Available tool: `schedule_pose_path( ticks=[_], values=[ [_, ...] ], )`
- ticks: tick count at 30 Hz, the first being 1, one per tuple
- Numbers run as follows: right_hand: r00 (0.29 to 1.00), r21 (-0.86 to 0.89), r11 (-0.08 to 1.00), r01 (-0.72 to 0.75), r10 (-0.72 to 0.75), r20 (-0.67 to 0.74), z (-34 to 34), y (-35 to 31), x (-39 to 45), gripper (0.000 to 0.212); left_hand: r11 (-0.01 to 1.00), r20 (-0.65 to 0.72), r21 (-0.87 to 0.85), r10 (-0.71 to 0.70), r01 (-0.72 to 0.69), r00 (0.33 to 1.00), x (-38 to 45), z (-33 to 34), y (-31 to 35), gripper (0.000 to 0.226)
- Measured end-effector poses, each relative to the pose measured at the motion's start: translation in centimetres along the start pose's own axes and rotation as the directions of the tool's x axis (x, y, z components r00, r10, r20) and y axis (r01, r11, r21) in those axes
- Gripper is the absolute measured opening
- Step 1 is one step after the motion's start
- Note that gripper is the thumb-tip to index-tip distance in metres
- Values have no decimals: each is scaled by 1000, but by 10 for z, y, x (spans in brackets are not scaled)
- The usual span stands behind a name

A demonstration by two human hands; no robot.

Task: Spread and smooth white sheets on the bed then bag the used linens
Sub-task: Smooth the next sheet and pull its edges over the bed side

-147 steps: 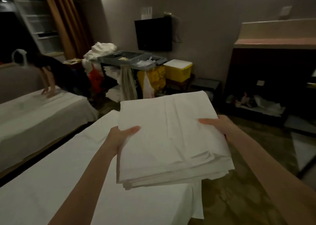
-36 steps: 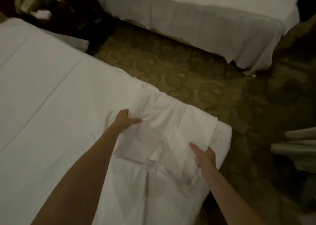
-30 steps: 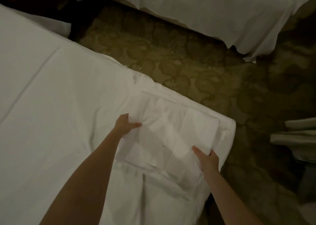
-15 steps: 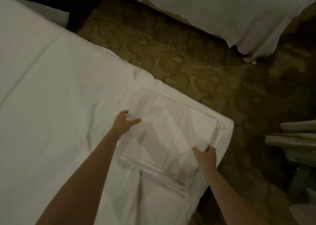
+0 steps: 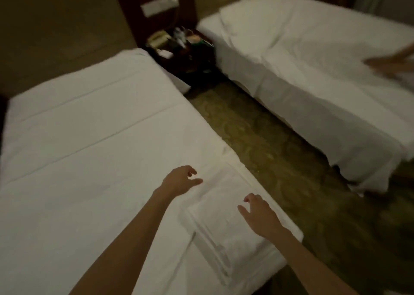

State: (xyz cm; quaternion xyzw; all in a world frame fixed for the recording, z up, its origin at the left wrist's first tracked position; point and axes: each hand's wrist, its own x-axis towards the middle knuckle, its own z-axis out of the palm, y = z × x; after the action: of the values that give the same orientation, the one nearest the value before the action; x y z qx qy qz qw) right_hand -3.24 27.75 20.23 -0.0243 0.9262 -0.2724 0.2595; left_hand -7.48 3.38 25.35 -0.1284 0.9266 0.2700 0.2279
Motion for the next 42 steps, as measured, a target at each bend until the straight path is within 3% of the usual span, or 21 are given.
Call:
schedule_pose_path(
  ticks=[8, 15, 19, 23, 30, 34, 38, 42],
  values=[
    [909, -140, 901, 412, -416, -2, -51, -123, -69, 47, 987, -224, -104, -146, 125, 964, -162, -13, -24, 43],
    [743, -203, 717, 666, -661, 106, -5, -224, -159, 53, 964, -294, -127, -261, 233, 919, -285, 0, -82, 44],
    [705, -299, 641, 707, -672, 225, 66, -248, -206, 52, 921, -379, -226, -384, 318, 842, -368, -9, -145, 38],
    [678, -391, 556, 733, -638, 365, 157, -255, -254, 52, 876, -501, -318, -479, 361, 721, -464, -25, -217, 37],
    [588, -344, 483, 805, -575, 568, 304, -276, -366, 48, 833, -622, -390, -552, 392, 555, -606, -46, -315, 34],
    [530, -333, 416, 846, -593, 606, 342, -308, -405, 50, 812, -605, -357, -578, 462, 548, -646, -46, -356, 23],
    [471, -307, 358, 882, -651, 595, 354, -361, -422, 50, 741, -556, -436, -668, 512, 494, -659, -25, -395, 29],
    [368, -260, 264, 929, -736, 568, 358, -421, -432, 51, 638, -452, -542, -770, 548, 450, -643, 17, -431, 29]
  ],
)
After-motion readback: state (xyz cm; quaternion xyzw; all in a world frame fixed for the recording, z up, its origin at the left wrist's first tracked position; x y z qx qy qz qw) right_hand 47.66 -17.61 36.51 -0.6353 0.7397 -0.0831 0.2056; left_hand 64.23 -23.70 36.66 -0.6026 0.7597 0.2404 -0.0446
